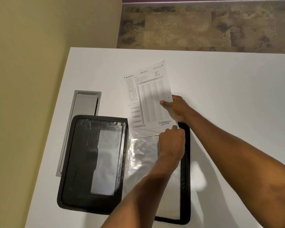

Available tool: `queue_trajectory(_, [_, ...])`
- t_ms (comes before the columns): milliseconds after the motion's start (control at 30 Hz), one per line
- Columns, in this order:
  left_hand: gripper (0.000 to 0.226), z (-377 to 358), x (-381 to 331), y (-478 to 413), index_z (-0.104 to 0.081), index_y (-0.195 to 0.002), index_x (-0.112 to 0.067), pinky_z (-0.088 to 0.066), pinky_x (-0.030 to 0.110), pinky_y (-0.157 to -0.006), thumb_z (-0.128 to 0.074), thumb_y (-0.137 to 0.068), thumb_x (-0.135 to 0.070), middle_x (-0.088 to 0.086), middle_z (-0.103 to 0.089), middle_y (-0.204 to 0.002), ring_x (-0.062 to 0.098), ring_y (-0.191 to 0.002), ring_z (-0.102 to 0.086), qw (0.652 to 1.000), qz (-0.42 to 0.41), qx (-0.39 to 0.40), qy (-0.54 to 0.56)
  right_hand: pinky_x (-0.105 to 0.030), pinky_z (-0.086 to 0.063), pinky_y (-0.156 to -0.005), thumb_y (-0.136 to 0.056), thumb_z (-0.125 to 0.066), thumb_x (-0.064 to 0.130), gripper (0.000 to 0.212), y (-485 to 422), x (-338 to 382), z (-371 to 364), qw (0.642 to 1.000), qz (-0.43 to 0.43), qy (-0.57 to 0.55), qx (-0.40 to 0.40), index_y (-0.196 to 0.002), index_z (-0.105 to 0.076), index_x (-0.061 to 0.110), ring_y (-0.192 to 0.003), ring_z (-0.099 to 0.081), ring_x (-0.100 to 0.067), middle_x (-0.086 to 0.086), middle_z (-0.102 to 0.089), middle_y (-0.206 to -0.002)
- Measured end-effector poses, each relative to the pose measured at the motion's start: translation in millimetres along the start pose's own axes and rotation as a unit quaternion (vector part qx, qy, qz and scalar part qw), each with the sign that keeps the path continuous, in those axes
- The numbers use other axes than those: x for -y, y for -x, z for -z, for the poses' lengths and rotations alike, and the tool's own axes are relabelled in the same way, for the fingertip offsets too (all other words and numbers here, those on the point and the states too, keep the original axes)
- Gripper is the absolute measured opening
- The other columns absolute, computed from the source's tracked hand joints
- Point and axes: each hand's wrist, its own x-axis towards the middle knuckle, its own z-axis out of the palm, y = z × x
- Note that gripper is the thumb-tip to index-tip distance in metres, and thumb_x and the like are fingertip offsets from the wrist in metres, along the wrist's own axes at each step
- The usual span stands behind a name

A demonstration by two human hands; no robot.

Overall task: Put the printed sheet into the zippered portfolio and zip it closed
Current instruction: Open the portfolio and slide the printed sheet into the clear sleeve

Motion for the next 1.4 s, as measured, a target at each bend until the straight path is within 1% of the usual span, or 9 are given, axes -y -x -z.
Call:
queue_trajectory(200, [0.024, -7.2, 4.6, -5.7, -0.08, -0.098, -0.015, -0.058, 0.038, -0.06, -0.091, -0.076, -0.014, 0.008, -0.072, -0.097, 0.022, -0.076, -0.066, 0.997, -0.046, -0.054, -0.001, -0.042, -0.056, -0.099, -0.096, -0.073, 0.023, 0.038, 7.4, -3.4, -0.5, 0.998, -0.014, 0.05, -0.018, -0.133, -0.067, 0.012, -0.114, -0.07, -0.026, -0.003, -0.074, -0.125])
queue_trajectory(333, [0.01, -8.7, 12.3, -10.4, -0.08, -0.101, -0.017, -0.056, 0.042, -0.081, -0.076, -0.092, -0.014, 0.005, -0.076, -0.096, 0.023, -0.081, -0.068, 0.994, -0.079, -0.077, 0.008, -0.027, -0.057, -0.084, -0.097, -0.073, 0.025, 0.035, 12.2, -7.3, 1.3, 0.998, -0.017, 0.054, -0.042, -0.13, -0.068, 0.015, -0.108, -0.071, -0.019, 0.001, -0.075, -0.118])
queue_trajectory(500, [0.028, -7.2, 19.2, -16.6, -0.079, -0.099, -0.02, -0.042, 0.04, -0.087, -0.051, -0.103, -0.018, 0.001, -0.074, -0.098, 0.022, -0.088, -0.06, 0.995, -0.047, -0.071, 0.043, -0.009, -0.052, -0.055, -0.098, -0.072, 0.023, 0.038, 19.3, -11.7, -1.2, 0.995, -0.052, 0.051, -0.065, -0.134, -0.065, 0.013, -0.088, -0.065, -0.003, 0.013, -0.07, -0.098])
queue_trajectory(700, [0.03, -7.5, 22.4, -20.5, -0.081, -0.101, -0.022, -0.036, 0.038, -0.087, -0.051, -0.099, -0.018, -0.001, -0.071, -0.099, 0.02, -0.092, -0.056, 0.996, -0.033, -0.06, 0.051, -0.036, -0.059, -0.092, -0.096, -0.072, 0.036, 0.04, 23.4, -3.9, 5.1, 0.994, -0.071, 0.066, -0.048, -0.126, -0.068, 0.01, -0.104, -0.071, -0.021, -0.008, -0.073, -0.121])
queue_trajectory(833, [0.028, -0.8, 25.4, -22.9, -0.08, -0.093, -0.023, -0.033, 0.036, -0.086, -0.053, -0.095, -0.018, -0.003, -0.07, -0.089, 0.02, -0.089, -0.058, 0.997, -0.005, -0.04, 0.07, -0.031, -0.059, -0.076, -0.098, -0.062, 0.024, 0.019, 22.3, 3.3, 16.3, 0.987, -0.04, 0.138, -0.066, -0.112, -0.069, 0.014, -0.098, -0.071, -0.02, -0.003, -0.074, -0.111])
queue_trajectory(933, [0.023, 5.3, 27.3, -26.1, -0.08, -0.102, -0.026, -0.035, 0.039, -0.093, -0.057, -0.099, -0.024, -0.006, -0.074, -0.095, 0.017, -0.094, -0.059, 0.995, 0.017, -0.011, 0.1, -0.033, -0.057, -0.082, -0.094, -0.068, 0.006, 0.006, 24.0, 3.1, 30.1, 0.982, -0.024, 0.173, -0.069, -0.099, -0.07, 0.006, -0.094, -0.066, -0.021, -0.004, -0.072, -0.103])
queue_trajectory(1167, [0.027, 11.4, 19.4, -37.5, -0.079, -0.098, -0.026, -0.036, 0.04, -0.094, -0.053, -0.104, -0.026, -0.006, -0.077, -0.096, 0.018, -0.097, -0.064, 0.995, 0.046, 0.001, 0.089, -0.024, -0.063, -0.07, -0.085, -0.079, -0.002, 0.032, 42.8, 5.3, 51.5, 0.977, -0.039, 0.208, 0.001, -0.116, -0.075, 0.007, -0.093, -0.076, -0.023, -0.009, -0.078, -0.106])
queue_trajectory(1333, [0.024, 5.6, 16.6, -38.7, -0.079, -0.099, -0.026, -0.035, 0.038, -0.094, -0.056, -0.104, -0.028, -0.005, -0.074, -0.094, 0.017, -0.095, -0.062, 0.995, 0.052, 0.001, 0.087, -0.008, -0.05, -0.055, -0.078, -0.085, 0.004, 0.038, 53.7, 4.4, 55.4, 0.947, -0.072, 0.303, 0.076, -0.06, -0.076, 0.036, -0.057, -0.067, 0.004, 0.017, -0.073, -0.064])
queue_trajectory(1400, [0.024, 4.6, 16.5, -36.8, -0.078, -0.097, -0.025, -0.035, 0.038, -0.089, -0.054, -0.102, -0.026, -0.004, -0.073, -0.092, 0.02, -0.094, -0.062, 0.996, 0.044, -0.007, 0.083, -0.015, -0.057, -0.064, -0.083, -0.084, 0.009, 0.026, 48.1, 10.3, 56.5, 0.952, -0.08, 0.285, 0.085, -0.073, -0.079, 0.032, -0.068, -0.071, 0.001, 0.015, -0.075, -0.075])
